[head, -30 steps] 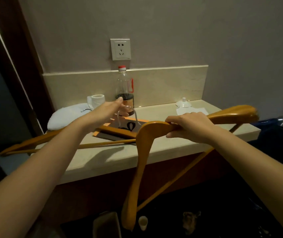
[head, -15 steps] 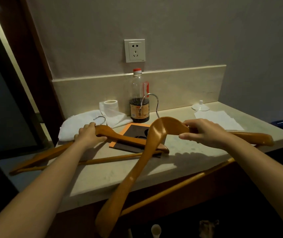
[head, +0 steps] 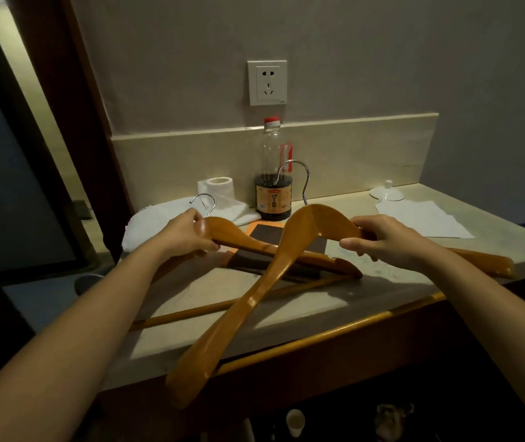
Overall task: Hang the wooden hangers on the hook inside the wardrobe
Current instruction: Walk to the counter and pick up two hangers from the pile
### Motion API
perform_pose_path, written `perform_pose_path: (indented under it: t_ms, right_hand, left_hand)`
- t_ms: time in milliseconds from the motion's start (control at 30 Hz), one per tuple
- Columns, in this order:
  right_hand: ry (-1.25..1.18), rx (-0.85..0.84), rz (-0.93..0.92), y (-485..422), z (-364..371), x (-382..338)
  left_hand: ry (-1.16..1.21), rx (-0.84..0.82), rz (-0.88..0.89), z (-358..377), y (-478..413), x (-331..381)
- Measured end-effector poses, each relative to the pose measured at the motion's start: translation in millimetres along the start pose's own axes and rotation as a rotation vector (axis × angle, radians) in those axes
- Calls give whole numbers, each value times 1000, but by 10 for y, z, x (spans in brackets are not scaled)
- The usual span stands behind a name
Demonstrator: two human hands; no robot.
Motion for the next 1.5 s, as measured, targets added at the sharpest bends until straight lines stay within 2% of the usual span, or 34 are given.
perform_pose_path:
  t_ms: [167, 467, 733, 1033, 1133, 1367, 1500]
  right_hand:
    - [-12, -34, -17, 121, 28, -52]
    - [-202, -373, -156, 455, 41, -133]
    - [-264, -519, -339, 726, 290, -96]
    - [-332, -810, -438, 1283, 834, -96]
    - [-309, -922, -432, 1410, 1119, -154]
    - [-244, -1032, -490, 1789, 1953, -342]
    - [-209, -1065, -492, 1967, 2442, -447]
  left_hand:
    - [254, -149, -56, -77, 335, 136]
    - [579, -169, -149, -4, 1147, 262]
    - [719, 6, -286, 302, 2224, 459]
    - [663, 191, -499, 1002, 3658, 578]
    - [713, 229, -594, 1232, 4097, 504]
    - [732, 498, -868, 1809, 4963, 105]
    - [811, 550, -1041, 2064, 5440, -264]
Point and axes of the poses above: each hand's wrist, its own y-axis away from the middle knuckle, its own z-axis out of the palm, x = y × z, the point moved 1 cm from there along -y, towards the middle knuckle, and after that the axes turned 4 degrees about -x, right-handed, at the moved point
